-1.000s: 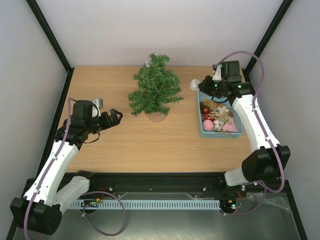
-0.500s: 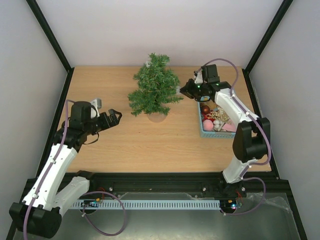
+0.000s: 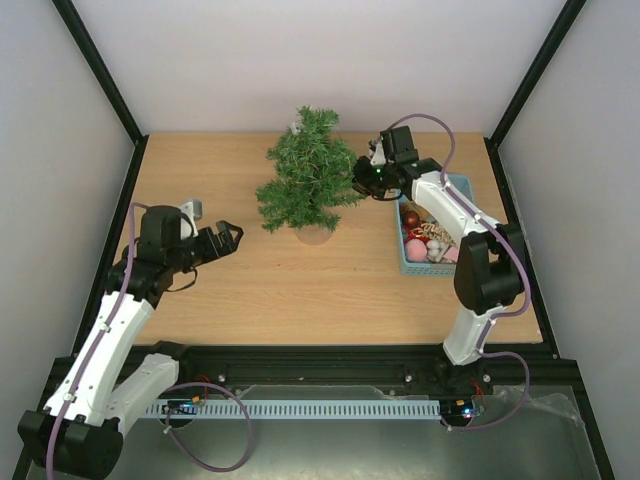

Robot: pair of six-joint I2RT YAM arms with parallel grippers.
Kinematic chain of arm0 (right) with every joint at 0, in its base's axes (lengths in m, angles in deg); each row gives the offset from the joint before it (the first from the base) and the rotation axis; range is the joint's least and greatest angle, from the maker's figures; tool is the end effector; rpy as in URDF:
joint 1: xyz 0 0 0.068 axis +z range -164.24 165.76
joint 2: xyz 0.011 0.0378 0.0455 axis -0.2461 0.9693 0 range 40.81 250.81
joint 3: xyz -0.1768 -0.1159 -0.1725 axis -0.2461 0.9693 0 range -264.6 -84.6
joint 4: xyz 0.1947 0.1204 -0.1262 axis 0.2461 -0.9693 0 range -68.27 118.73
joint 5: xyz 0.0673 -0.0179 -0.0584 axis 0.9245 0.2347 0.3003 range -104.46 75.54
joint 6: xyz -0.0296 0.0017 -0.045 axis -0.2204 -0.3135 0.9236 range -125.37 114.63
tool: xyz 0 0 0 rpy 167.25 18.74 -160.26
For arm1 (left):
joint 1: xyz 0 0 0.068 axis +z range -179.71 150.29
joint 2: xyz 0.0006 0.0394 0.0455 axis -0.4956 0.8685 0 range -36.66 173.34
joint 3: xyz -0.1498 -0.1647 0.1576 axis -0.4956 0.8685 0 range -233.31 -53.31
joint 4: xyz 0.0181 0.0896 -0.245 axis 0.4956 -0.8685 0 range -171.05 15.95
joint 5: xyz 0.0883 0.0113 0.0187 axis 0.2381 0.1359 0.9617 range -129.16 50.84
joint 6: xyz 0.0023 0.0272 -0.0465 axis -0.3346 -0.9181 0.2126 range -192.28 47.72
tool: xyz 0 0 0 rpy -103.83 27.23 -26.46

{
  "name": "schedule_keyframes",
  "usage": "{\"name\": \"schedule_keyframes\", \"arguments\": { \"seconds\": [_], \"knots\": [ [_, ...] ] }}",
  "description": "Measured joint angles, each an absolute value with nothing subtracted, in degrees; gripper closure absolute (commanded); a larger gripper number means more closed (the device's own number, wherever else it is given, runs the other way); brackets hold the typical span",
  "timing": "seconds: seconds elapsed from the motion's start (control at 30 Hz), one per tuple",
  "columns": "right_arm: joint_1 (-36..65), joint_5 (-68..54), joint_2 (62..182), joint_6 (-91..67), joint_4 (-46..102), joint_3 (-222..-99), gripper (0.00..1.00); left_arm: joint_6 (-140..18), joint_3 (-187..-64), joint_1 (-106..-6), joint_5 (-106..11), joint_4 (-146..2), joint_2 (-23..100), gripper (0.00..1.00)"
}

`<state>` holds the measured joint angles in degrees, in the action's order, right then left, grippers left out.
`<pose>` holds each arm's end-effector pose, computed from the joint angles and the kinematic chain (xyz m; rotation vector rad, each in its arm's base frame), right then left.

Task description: Decorate the small christmas tree

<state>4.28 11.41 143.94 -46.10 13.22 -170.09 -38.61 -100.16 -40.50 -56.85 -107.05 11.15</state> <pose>0.3936 0.1483 0.2956 0.1601 2.2804 1.0598 0.1732 -0.0440 0.3047 -0.2612 2.2214 -0.7700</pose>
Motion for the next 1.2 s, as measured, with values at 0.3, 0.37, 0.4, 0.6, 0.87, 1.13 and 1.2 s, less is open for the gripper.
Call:
{"name": "schedule_keyframes", "arguments": {
  "seconds": [0.3, 0.37, 0.4, 0.6, 0.87, 1.13, 1.2],
  "knots": [
    [5.3, 7.6, 144.9, -44.3, 8.9, -171.8, 0.95, -38.6, -100.1, -40.5, -56.9, -107.0, 11.0, 0.01],
    [5.5, 7.2, 145.0, -43.9, 8.3, -172.0, 0.90, -38.6, -100.0, -40.5, -56.9, -107.0, 11.0, 0.01],
    [5.6, 7.1, 145.0, -43.7, 7.9, -172.1, 0.85, -38.6, -100.0, -40.5, -56.9, -107.0, 11.0, 0.01],
    [5.7, 6.7, 145.0, -42.8, 6.8, -172.2, 0.75, -38.4, -99.7, -40.5, -56.9, -107.0, 11.0, 0.01],
    [5.7, 5.4, 144.3, -41.3, 5.6, -172.2, 0.71, -38.3, -99.7, -40.5, -56.9, -107.0, 11.0, 0.01],
    [5.7, 2.5, 139.7, -40.1, 2.3, -173.9, 0.63, -38.2, -99.7, -40.5, -56.9, -107.0, 11.0, 0.01],
    [5.4, 1.4, 138.5, -39.5, 1.2, -175.3, 0.61, -38.2, -99.7, -40.5, -56.9, -107.0, 11.0, 0.01]
  ]
}}
